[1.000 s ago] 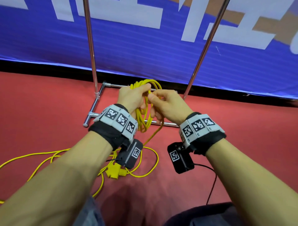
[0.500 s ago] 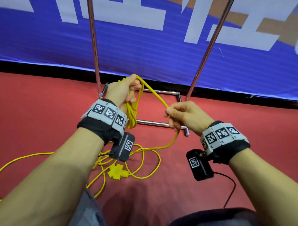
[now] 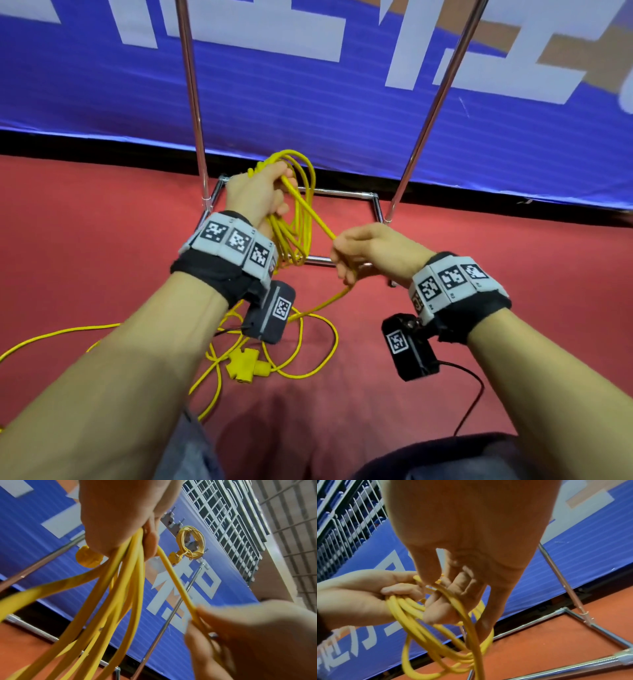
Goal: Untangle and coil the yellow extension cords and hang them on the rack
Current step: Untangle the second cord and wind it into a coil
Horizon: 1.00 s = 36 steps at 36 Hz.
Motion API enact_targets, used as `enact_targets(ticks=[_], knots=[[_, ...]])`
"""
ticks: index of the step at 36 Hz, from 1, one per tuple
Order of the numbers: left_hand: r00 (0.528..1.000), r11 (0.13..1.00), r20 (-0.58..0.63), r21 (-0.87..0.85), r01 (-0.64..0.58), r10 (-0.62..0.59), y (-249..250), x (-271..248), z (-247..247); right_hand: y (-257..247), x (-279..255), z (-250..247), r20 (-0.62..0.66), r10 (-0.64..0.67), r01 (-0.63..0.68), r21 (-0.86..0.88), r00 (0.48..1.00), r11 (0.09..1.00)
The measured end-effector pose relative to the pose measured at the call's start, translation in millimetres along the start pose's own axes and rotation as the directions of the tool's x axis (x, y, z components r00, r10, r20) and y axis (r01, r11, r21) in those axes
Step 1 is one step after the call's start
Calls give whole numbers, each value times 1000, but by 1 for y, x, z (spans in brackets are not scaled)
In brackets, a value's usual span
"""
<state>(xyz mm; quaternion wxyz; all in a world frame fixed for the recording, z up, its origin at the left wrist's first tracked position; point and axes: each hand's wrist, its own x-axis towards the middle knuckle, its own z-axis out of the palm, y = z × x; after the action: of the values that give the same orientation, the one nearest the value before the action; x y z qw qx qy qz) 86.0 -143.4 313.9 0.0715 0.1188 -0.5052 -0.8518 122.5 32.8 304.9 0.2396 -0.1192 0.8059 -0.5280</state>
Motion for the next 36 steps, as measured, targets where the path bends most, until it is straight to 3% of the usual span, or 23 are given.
enact_targets(ticks=[5, 8, 13, 18, 24, 27, 36], knots=[[999, 996, 32, 91, 11, -14, 2, 3, -7, 5, -4, -3, -13, -63, 63, -28, 998, 998], [999, 984, 41, 180, 12, -19, 0, 1, -7, -2, -1, 3, -73, -139, 134, -69, 988, 989], [993, 982, 99, 184, 46, -65, -8, -10, 4, -18, 12, 10, -188, -242, 238, -42, 952, 970], [992, 969, 100, 242, 51, -77, -17, -17, 13, -20, 19, 9, -228, -201, 205, -6, 953, 979], [1000, 987, 23, 163, 11, -15, -9, -6, 9, -8, 3, 2, -33, -21, 25, 144, 999, 989], [1000, 993, -21, 118, 17, -15, -5, 3, 3, 2, -7, -7, 29, 30, -33, 126, 999, 991], [999, 979, -8, 201, 39, -38, -15, -2, 5, -6, 0, -1, -161, -140, 136, -32, 977, 990]])
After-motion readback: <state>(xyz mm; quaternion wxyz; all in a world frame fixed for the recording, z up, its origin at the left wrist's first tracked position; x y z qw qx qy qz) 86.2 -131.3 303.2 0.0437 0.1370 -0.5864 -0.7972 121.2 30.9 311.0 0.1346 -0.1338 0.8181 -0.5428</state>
